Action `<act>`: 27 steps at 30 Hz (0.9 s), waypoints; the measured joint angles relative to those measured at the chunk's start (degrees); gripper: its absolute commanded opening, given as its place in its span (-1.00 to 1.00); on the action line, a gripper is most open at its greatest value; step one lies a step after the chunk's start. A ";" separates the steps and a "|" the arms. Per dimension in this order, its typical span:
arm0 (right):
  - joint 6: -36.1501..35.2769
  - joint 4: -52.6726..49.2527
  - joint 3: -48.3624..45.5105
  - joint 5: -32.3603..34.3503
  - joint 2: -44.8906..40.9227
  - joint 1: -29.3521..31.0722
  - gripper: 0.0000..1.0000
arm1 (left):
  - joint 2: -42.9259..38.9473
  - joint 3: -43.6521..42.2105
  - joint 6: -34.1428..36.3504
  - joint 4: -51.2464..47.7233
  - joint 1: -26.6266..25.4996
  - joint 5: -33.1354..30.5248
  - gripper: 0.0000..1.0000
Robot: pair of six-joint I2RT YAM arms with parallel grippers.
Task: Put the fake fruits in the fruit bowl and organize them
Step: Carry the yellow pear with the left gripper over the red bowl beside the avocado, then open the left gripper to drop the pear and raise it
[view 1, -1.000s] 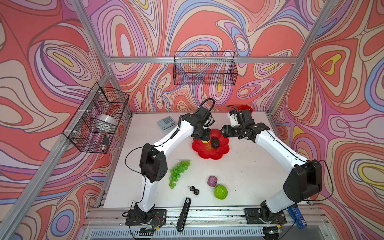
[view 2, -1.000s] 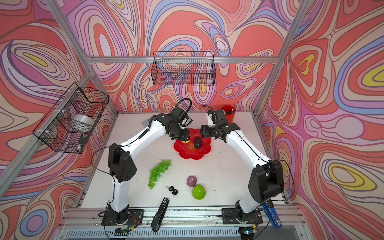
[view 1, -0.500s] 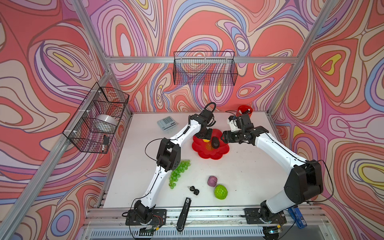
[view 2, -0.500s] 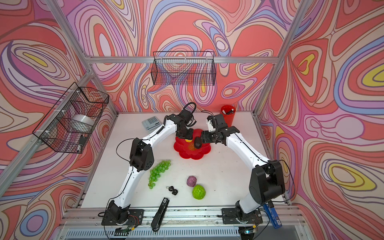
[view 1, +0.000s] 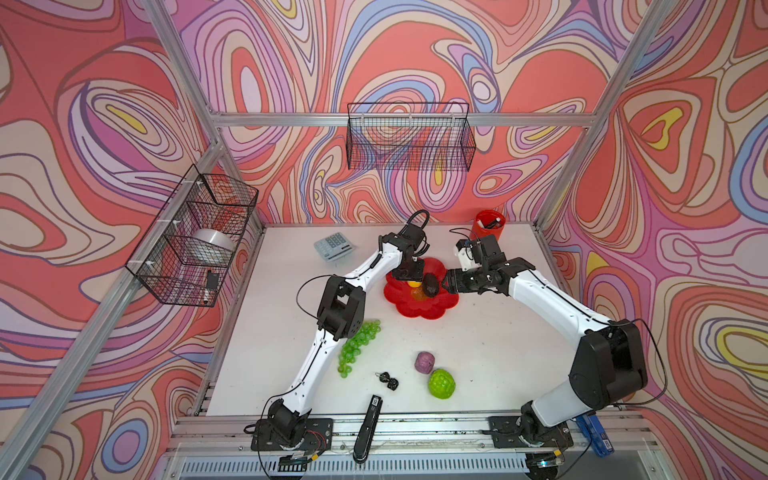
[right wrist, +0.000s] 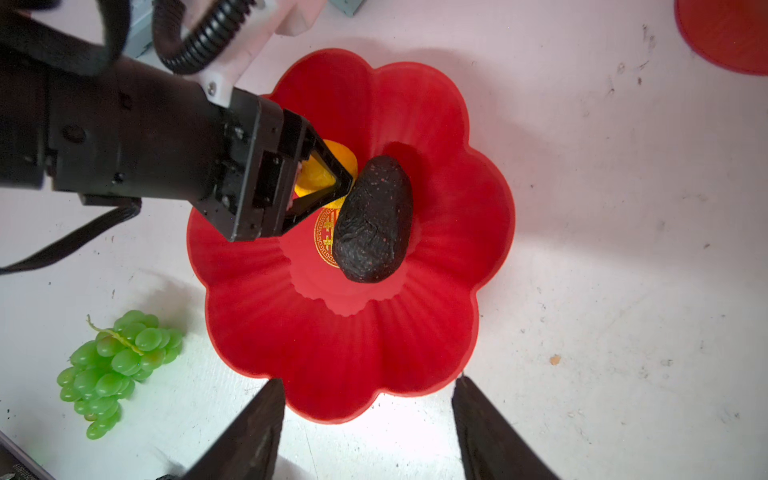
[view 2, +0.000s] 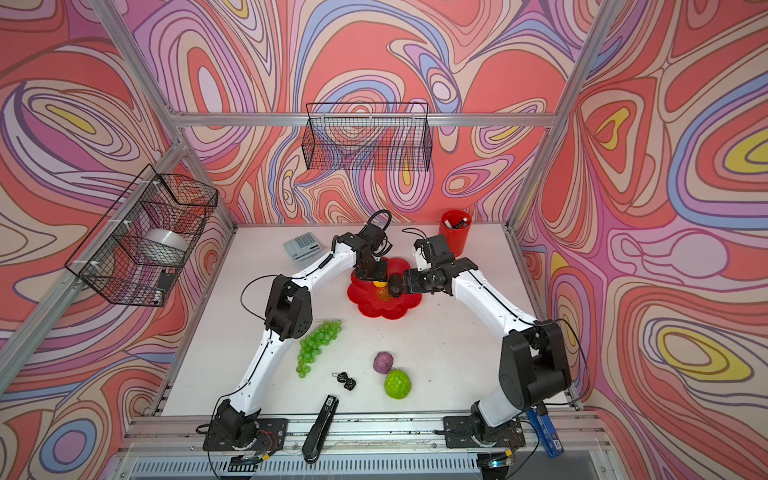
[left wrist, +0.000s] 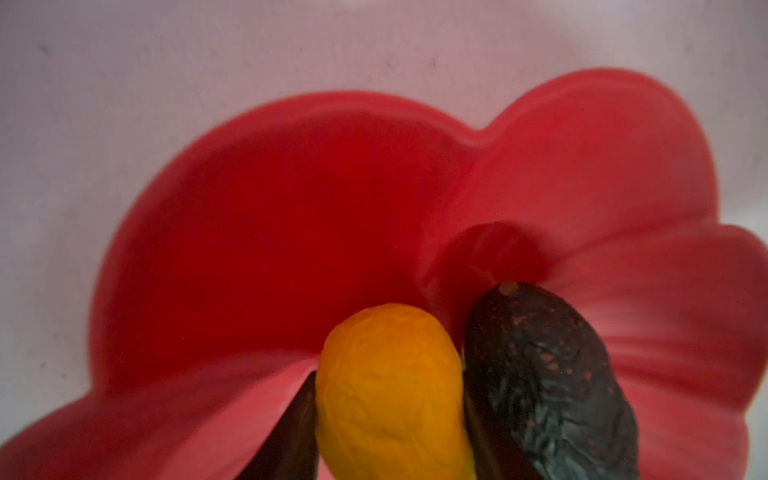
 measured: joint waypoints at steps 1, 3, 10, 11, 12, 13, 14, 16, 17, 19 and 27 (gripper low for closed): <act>-0.07 0.00 0.00 0.00 0.00 0.00 0.36 | 0.07 0.00 -0.20 0.22 0.00 0.02 -0.15; -0.13 0.04 0.00 0.00 0.00 0.00 0.38 | 0.09 0.00 -0.48 0.48 0.00 0.09 -0.01; -0.37 0.13 -0.11 -0.02 0.00 0.00 0.47 | 0.07 -0.02 -1.03 1.05 0.00 0.20 0.49; -0.37 0.13 -0.11 -0.02 0.00 0.00 0.47 | 0.07 -0.15 -1.01 1.42 0.00 0.20 0.49; -0.35 0.13 -0.11 0.00 -0.02 0.00 0.47 | 0.04 -0.35 -1.03 1.75 0.00 0.20 0.49; -0.37 0.09 -0.11 0.02 -0.09 0.00 0.47 | -0.02 -0.52 -1.01 1.86 0.00 0.17 0.49; -0.37 0.07 -0.11 0.07 -0.20 0.00 0.47 | -0.11 -0.79 -0.98 1.86 0.00 0.13 0.48; -0.35 0.02 -0.11 0.17 -0.57 0.00 0.47 | -0.55 -1.27 -0.96 1.86 0.00 -0.09 0.49; -0.35 -0.02 -0.11 0.33 -0.85 0.00 0.47 | -1.14 -1.68 -0.92 1.84 0.00 -0.15 0.48; -0.31 -0.15 -0.04 0.63 -1.46 0.00 0.47 | -2.49 -2.21 -0.76 1.68 0.00 -0.46 0.50; -0.13 -1.62 3.82 1.88 -3.30 0.00 0.47 | -16.81 -6.29 0.85 1.42 0.00 -2.45 0.58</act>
